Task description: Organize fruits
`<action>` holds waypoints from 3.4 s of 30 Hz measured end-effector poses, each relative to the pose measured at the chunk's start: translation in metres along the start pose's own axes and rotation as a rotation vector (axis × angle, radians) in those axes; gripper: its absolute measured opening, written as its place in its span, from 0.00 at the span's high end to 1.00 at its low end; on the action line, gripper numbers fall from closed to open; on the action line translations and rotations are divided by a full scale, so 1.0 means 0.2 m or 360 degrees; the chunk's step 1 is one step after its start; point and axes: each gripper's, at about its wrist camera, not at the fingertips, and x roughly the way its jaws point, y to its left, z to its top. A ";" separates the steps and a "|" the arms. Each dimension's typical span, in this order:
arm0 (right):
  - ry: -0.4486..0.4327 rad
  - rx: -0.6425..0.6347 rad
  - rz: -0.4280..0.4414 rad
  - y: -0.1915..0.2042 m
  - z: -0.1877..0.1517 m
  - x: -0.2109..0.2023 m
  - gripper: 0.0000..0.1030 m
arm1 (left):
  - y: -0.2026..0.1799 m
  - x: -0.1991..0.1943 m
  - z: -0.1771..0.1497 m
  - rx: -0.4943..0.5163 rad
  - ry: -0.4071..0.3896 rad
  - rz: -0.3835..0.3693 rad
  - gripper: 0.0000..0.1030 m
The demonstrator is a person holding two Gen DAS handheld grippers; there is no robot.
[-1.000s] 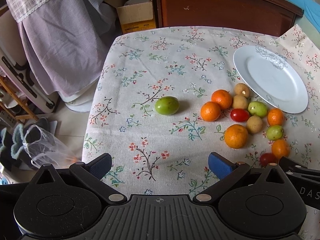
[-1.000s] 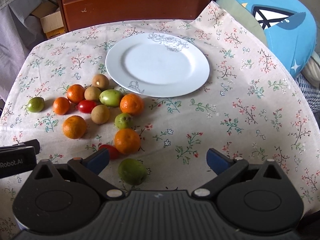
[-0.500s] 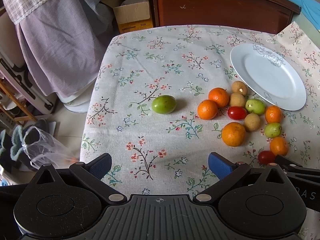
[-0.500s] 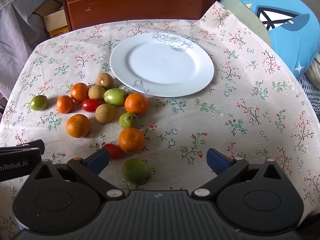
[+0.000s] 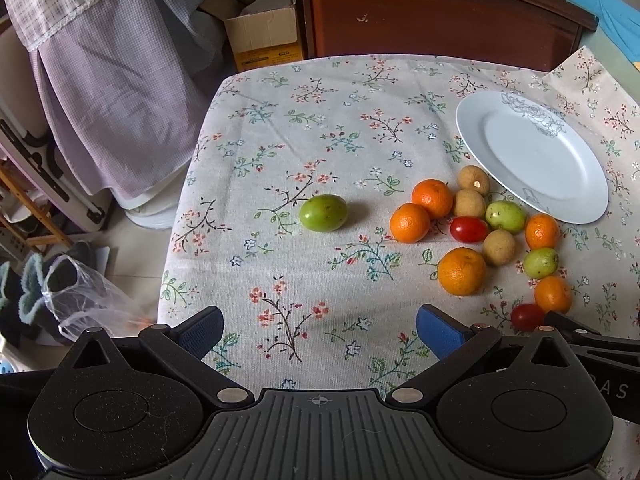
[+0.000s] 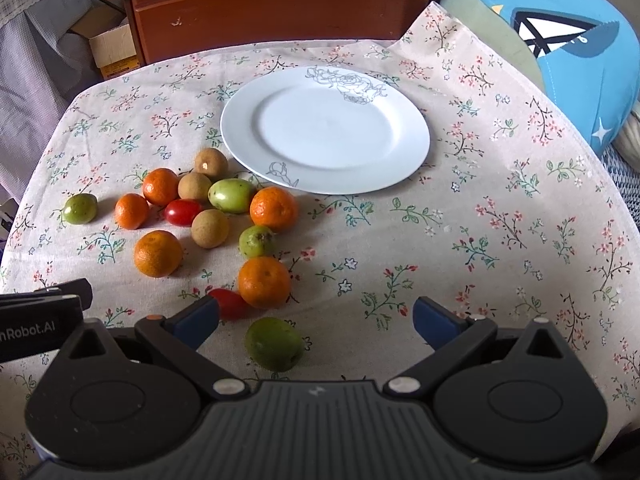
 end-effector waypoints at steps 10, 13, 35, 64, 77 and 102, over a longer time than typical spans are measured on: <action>-0.0038 0.0021 0.0001 -0.01 0.01 -0.02 0.01 | -0.03 -0.01 -0.01 0.0047 -0.0020 0.0036 0.00; -0.0041 0.0020 0.0001 -0.01 0.01 -0.02 0.01 | -0.03 -0.01 -0.01 0.0043 -0.0023 0.0036 0.00; -0.0053 0.0046 0.0031 -0.02 0.01 -0.02 0.01 | -0.03 -0.01 -0.01 0.0038 -0.0039 0.0027 0.01; -0.0015 0.0078 0.0379 -0.25 -0.14 -0.06 0.27 | 0.03 -0.04 -0.03 0.0063 -0.0173 -0.0173 0.02; -0.0002 0.0046 0.0481 -0.18 -0.16 -0.02 0.58 | -0.13 0.04 0.00 0.0117 -0.0211 -0.0393 0.20; -0.0081 0.0039 0.0487 -0.15 -0.14 -0.02 0.71 | -0.21 0.14 -0.01 0.0171 -0.0203 -0.0549 0.71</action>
